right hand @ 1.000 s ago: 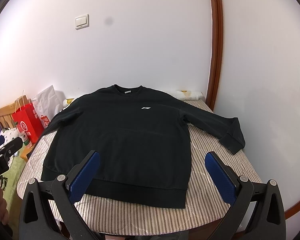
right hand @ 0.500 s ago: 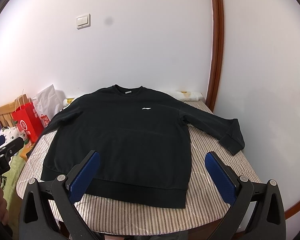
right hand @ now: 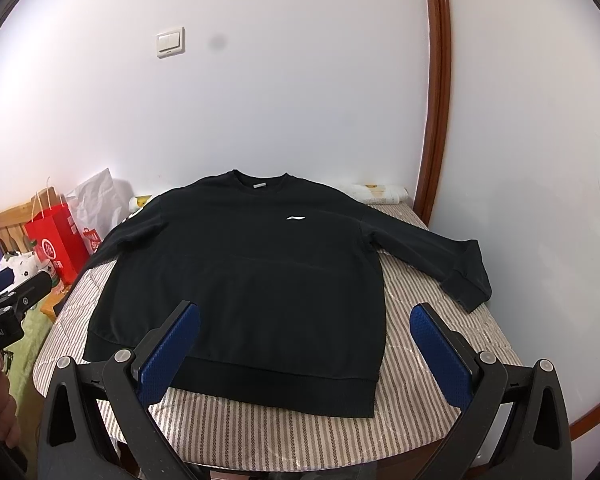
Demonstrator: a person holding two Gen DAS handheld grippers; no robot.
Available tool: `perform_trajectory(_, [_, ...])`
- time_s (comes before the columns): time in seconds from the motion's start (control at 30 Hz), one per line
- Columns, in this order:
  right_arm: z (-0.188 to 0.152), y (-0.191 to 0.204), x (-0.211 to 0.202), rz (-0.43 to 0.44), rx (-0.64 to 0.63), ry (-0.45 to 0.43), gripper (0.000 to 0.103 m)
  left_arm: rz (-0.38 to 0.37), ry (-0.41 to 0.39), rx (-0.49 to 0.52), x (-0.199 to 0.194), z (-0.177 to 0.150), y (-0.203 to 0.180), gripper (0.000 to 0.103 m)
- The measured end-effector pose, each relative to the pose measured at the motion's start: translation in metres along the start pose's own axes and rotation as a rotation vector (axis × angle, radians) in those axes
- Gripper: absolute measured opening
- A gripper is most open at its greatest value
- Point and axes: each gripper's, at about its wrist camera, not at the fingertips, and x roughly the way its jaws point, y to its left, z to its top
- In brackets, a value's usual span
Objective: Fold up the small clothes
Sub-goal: 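Reach the left tool to the sleeve nearest it and close on it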
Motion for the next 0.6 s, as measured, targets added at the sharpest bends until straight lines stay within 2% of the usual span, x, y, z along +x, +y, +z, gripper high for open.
perform_trajectory(0.27, [-0.013, 0.020, 0.025, 0.015, -0.019, 0.034, 0.103, -0.036, 0.048, -0.037, 0.038, -0.015, 0.020, 0.103])
perform_trajectory(0.37, [-0.024, 0.025, 0.048, 0.028, -0.012, 0.067, 0.103, -0.038, 0.076, -0.070, 0.059, -0.023, 0.035, 0.103])
perform_trajectory(0.47, [-0.034, 0.032, 0.079, 0.028, -0.025, 0.117, 0.103, -0.109, 0.157, -0.158, 0.090, -0.035, 0.059, 0.103])
perform_trajectory(0.6, [-0.047, 0.037, 0.117, 0.035, -0.035, 0.171, 0.103, -0.081, 0.188, -0.213, 0.119, -0.046, 0.085, 0.102])
